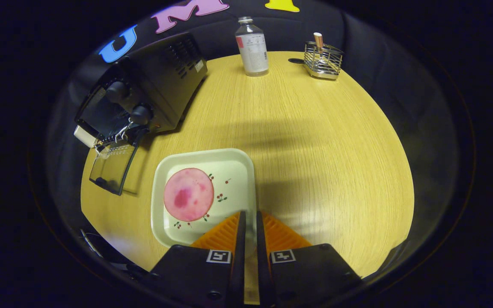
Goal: Open the toaster oven, put the food inside, and close the toaster oven door.
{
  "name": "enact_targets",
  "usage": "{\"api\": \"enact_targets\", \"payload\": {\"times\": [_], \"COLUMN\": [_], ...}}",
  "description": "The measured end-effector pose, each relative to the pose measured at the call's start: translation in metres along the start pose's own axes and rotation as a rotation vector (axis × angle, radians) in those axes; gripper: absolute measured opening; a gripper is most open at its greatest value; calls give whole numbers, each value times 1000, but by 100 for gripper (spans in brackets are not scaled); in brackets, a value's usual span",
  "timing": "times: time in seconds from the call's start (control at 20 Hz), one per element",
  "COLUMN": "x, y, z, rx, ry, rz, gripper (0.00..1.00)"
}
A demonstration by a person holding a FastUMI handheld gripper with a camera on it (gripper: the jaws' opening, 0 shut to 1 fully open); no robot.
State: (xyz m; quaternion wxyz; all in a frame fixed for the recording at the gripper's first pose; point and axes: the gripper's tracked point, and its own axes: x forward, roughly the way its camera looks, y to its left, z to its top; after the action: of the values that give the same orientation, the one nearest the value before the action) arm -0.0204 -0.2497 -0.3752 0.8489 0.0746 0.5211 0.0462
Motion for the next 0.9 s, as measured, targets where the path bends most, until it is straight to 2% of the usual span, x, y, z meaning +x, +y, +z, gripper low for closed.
{"api": "enact_targets", "payload": {"times": [0.05,0.2,0.35,0.5,0.65,0.9], "x": [-5,-6,-7,-9,-19,-39], "y": [2,2,6,18,15,4], "z": [1,2,-4,-10,-5,8], "rx": [8,82,167,330,485,629], "ry": [-7,16,37,91,81,40], "rz": [25,74,130,219,269,293], "gripper": [14,7,6,6,6,6]}}
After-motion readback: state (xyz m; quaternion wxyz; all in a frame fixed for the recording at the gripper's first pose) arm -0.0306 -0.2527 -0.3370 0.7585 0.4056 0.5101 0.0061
